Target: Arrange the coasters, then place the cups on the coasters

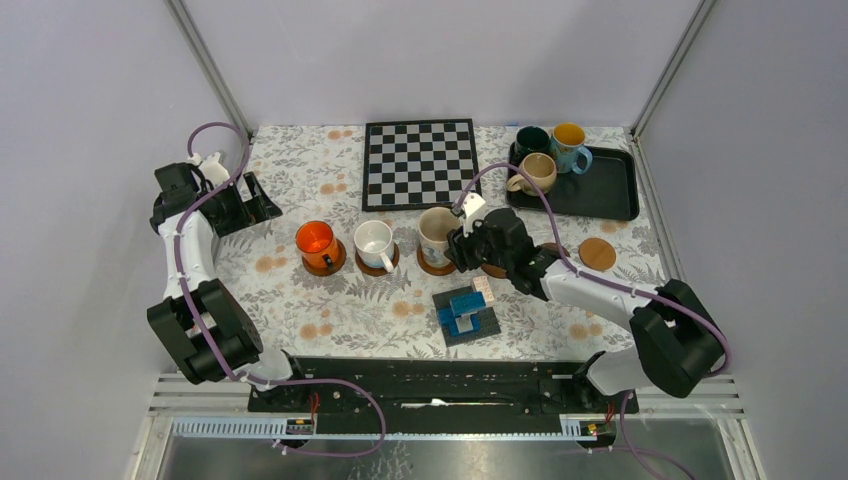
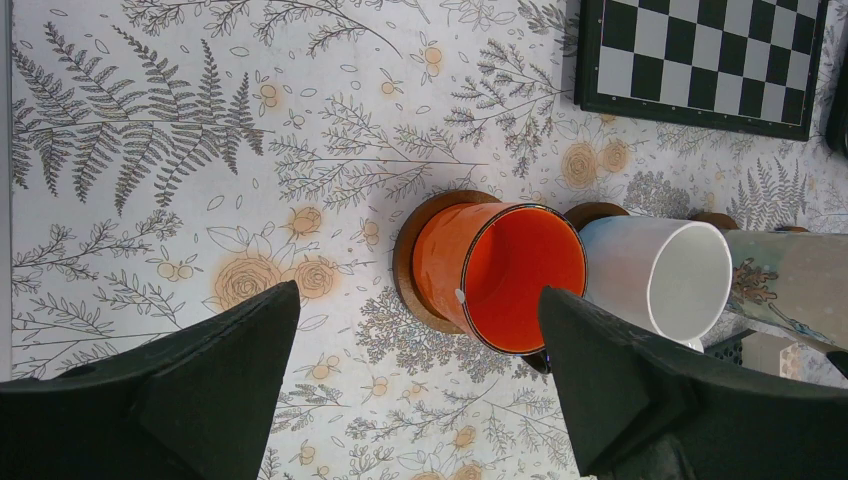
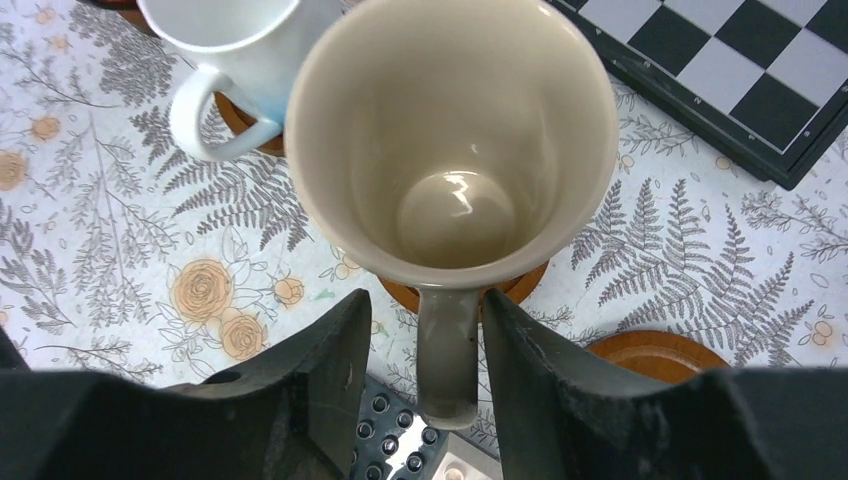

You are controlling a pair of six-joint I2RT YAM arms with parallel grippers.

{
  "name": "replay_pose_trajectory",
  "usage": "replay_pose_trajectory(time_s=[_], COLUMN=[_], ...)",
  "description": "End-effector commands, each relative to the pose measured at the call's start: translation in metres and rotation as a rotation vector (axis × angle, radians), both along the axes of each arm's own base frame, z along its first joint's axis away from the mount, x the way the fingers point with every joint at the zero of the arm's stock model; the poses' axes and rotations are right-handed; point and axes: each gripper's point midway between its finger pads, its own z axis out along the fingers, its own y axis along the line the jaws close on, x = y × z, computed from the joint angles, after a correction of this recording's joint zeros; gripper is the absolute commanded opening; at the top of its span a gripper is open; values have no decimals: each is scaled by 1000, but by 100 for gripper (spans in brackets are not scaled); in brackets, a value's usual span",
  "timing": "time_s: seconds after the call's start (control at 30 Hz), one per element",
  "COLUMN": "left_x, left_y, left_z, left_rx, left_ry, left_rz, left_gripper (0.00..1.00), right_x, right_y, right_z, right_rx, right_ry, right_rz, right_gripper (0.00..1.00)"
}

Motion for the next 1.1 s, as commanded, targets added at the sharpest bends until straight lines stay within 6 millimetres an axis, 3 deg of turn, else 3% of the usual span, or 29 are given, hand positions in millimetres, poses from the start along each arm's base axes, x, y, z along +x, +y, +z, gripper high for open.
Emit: replay_pose_trajectory(time_s=[0.0,0.2,0.37,0.53,0.73,0.93,1.07], left_x=[2,2,2,3,7,12,14], left_y=[2,1,1,2,4,3,4], left_z=[11,12,13,15,16,16,13], left_rx=[30,27,30,40,43,20,14], left_ry=[-55,-59,-63,-70,-75,-74,-68], left_rz=[-8,-10,-11,-19,-30,-36,-27], left_gripper=[99,99,99,99,99,99,99], right_x=[-11,-20,-18,-14,8,59,91], right_y=[5,4,1,-5,-18,-65,-113], right_z=[25,23,33,66,128,149,159], right_rx=[48,49,48,54,114,167,225], right_ry=[-40,-3,-9,-43,-44,116,227], right_rz=[53,62,48,12,-23,-85,-159], right_gripper=[52,50,56,71,80,84,96])
